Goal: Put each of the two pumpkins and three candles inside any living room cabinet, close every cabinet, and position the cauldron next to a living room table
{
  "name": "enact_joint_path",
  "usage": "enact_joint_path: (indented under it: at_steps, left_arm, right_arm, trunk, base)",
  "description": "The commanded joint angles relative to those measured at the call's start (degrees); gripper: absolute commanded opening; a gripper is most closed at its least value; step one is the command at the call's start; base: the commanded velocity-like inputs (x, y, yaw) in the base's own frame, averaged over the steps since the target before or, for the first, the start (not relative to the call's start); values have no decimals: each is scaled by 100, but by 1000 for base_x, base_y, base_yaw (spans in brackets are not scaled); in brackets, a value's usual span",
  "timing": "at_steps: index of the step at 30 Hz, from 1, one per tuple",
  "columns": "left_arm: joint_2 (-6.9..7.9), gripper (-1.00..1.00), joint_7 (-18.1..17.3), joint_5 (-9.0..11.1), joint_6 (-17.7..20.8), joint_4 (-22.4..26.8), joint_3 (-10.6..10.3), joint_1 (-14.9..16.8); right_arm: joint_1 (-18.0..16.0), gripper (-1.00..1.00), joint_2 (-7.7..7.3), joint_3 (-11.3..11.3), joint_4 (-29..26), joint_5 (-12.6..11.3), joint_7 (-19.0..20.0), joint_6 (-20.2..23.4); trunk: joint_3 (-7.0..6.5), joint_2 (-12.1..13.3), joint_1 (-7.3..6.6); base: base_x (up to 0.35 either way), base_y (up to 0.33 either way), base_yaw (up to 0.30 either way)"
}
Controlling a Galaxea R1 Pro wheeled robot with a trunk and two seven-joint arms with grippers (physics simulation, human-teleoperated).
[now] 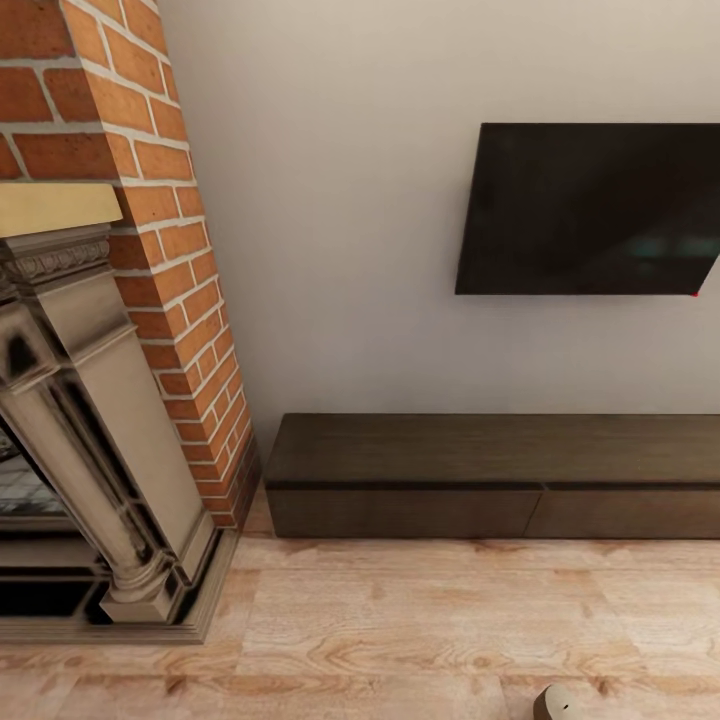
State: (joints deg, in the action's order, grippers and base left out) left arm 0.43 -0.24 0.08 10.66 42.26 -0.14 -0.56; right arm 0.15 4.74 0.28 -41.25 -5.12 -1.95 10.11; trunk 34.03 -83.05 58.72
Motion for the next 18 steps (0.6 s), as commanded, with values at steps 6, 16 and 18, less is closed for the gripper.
enact_joint_path:
  at_steps: [6, 16, 18]
  left_arm:
    - [1, 100, -4, 19, 973, 1322, 9, -111]
    - [1, 100, -3, 20, 1595, 2164, 26, -120]
    - [0, 100, -5, 22, 1754, 2378, 27, -118]
  right_arm:
    - [2, 100, 56, 28, -1047, -109, -9, 589]
    - [2, 100, 70, 32, -1776, -120, -8, 871]
    - [2, 100, 74, 33, -1992, -128, -7, 875]
  trunk:
    - [5, -3, 0]
    - [5, -3, 0]
    - [5, -3, 0]
  base:
    - [0, 0, 0]
    - [0, 0, 0]
    - [0, 0, 0]
